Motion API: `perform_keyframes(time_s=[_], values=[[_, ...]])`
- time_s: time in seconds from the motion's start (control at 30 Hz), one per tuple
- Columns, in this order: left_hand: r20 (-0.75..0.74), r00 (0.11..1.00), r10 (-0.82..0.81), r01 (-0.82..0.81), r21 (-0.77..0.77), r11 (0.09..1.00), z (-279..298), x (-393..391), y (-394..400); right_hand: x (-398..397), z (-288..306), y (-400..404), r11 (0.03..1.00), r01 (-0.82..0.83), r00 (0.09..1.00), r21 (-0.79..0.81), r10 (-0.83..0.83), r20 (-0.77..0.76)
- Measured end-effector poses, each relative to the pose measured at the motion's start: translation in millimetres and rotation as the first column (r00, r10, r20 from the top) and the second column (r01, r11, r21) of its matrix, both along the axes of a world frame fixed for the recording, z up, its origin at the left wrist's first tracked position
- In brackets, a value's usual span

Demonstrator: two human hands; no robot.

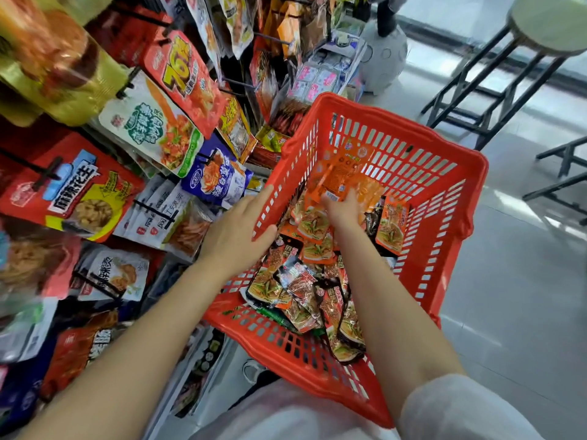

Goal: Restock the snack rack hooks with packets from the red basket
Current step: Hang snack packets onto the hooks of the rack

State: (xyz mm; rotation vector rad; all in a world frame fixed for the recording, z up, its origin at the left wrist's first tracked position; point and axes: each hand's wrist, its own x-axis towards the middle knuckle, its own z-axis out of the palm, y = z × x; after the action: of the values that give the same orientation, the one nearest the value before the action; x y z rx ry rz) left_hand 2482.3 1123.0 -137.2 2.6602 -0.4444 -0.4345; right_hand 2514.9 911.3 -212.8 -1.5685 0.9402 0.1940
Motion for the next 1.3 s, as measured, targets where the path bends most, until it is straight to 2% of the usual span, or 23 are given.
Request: perform_keyframes(time_s=[0.2,0.33,0.5,0.6,0.67,0.7,0.77,0.83,0.87,0.9,0.97,1.03,1.1,1.17,1.3], values=[[-0.030,0.999,0.017,-0.017,0.006,1.000,1.3,-0.2,-1.2,11.1,-8.2,9.9,0.995,-0.076,0.997,-0.059,0.075,-0.029],[-0.031,0.999,0.028,-0.028,-0.003,1.000,1.9,0.6,-1.6,5.3,-10.0,10.7,0.987,-0.156,0.988,-0.043,0.156,0.006],[-0.025,0.999,0.022,-0.023,-0.023,0.999,1.1,-0.2,-0.4,-14.2,6.1,4.7,0.985,-0.150,0.984,-0.089,0.157,0.081],[-0.054,0.998,0.028,-0.030,-0.024,0.999,-0.5,2.0,2.1,-29.2,22.3,-8.5,0.996,-0.091,0.980,0.012,0.088,0.178],[-0.013,0.999,0.032,-0.032,0.002,0.999,4.6,-0.3,1.6,-38.3,33.1,-17.4,0.989,-0.096,0.971,0.116,0.067,0.230],[0.042,0.998,0.047,-0.046,-0.032,0.998,11.1,-4.0,-1.1,-43.0,41.0,-20.0,0.979,-0.112,0.969,0.171,0.069,0.239],[0.089,0.989,0.122,-0.101,-0.208,0.973,29.4,-11.4,-12.1,-51.7,55.3,-23.9,0.957,-0.147,0.963,0.251,0.081,0.256],[-0.089,0.975,0.206,-0.224,-0.420,0.880,42.7,-16.3,-24.9,-59.3,65.4,-22.9,0.928,-0.218,0.941,0.303,0.118,0.317],[-0.264,0.939,0.220,-0.328,-0.492,0.807,47.4,-16.6,-30.5,-62.7,67.7,-21.7,0.913,-0.247,0.927,0.324,0.125,0.354],[-0.437,0.873,0.217,-0.447,-0.537,0.716,53.6,-16.6,-37.1,-66.3,73.7,-18.3,0.903,-0.261,0.916,0.342,0.120,0.384],[-0.709,0.686,0.161,-0.665,-0.522,0.534,59.7,-18.3,-44.4,-72.7,84.3,-7.0,0.871,-0.278,0.901,0.405,0.090,0.423],[-0.832,0.553,0.045,-0.766,-0.486,0.422,69.5,-28.3,-49.0,-77.8,95.2,3.5,0.854,-0.283,0.885,0.435,0.058,0.462],[-0.877,0.473,-0.089,-0.788,-0.466,0.402,76.4,-41.9,-51.8,-84.3,102.8,12.0,0.852,-0.262,0.870,0.454,0.004,0.493],[-0.888,0.433,-0.156,-0.784,-0.456,0.422,72.8,-50.9,-51.0,-90.1,110.6,16.9,0.848,-0.270,0.870,0.457,0.012,0.493],[-0.896,0.422,-0.138,-0.720,-0.424,0.550,72.0,-55.2,-47.2,-96.0,116.6,11.0,0.849,-0.329,0.864,0.414,0.093,0.496]])
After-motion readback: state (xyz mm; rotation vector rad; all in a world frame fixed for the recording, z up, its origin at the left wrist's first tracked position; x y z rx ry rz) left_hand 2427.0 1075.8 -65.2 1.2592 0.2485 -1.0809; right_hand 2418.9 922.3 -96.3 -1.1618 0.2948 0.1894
